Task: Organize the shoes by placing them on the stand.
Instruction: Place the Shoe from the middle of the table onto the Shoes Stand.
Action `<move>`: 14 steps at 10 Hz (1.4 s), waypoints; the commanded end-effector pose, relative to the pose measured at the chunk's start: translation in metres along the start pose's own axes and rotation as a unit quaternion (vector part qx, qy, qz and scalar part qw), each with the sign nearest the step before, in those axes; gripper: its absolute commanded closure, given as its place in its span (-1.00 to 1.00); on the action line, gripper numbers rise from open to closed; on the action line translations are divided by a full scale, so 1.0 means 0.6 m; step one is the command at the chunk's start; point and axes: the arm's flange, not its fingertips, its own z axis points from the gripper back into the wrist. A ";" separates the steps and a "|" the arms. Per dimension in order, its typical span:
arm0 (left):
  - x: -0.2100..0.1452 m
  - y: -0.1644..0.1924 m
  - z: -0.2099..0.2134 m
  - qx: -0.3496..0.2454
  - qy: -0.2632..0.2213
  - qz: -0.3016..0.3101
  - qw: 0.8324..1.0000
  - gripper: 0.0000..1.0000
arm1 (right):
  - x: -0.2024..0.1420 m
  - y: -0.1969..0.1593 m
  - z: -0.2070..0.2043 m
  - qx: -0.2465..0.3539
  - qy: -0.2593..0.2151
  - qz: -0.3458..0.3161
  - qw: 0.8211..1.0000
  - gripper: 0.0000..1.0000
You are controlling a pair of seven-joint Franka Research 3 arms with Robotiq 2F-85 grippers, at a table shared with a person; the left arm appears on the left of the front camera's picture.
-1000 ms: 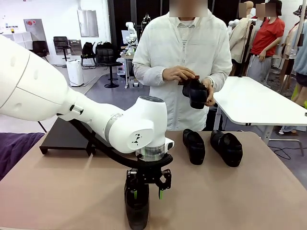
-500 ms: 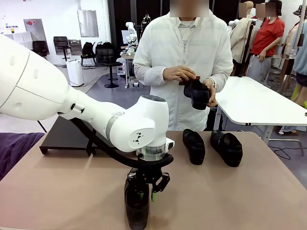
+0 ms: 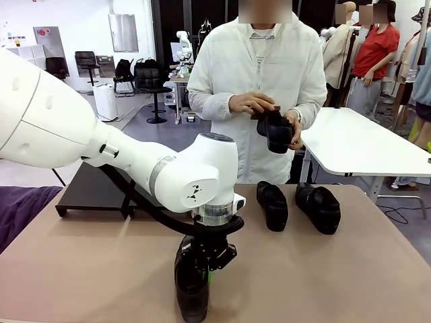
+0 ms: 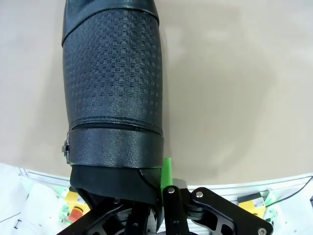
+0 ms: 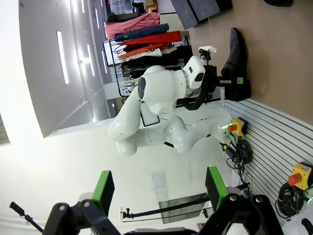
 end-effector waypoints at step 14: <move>-0.176 0.118 0.259 0.035 -0.153 -0.002 0.988 1.00 | -0.001 0.004 0.003 -0.004 0.005 0.005 1.000 -1.00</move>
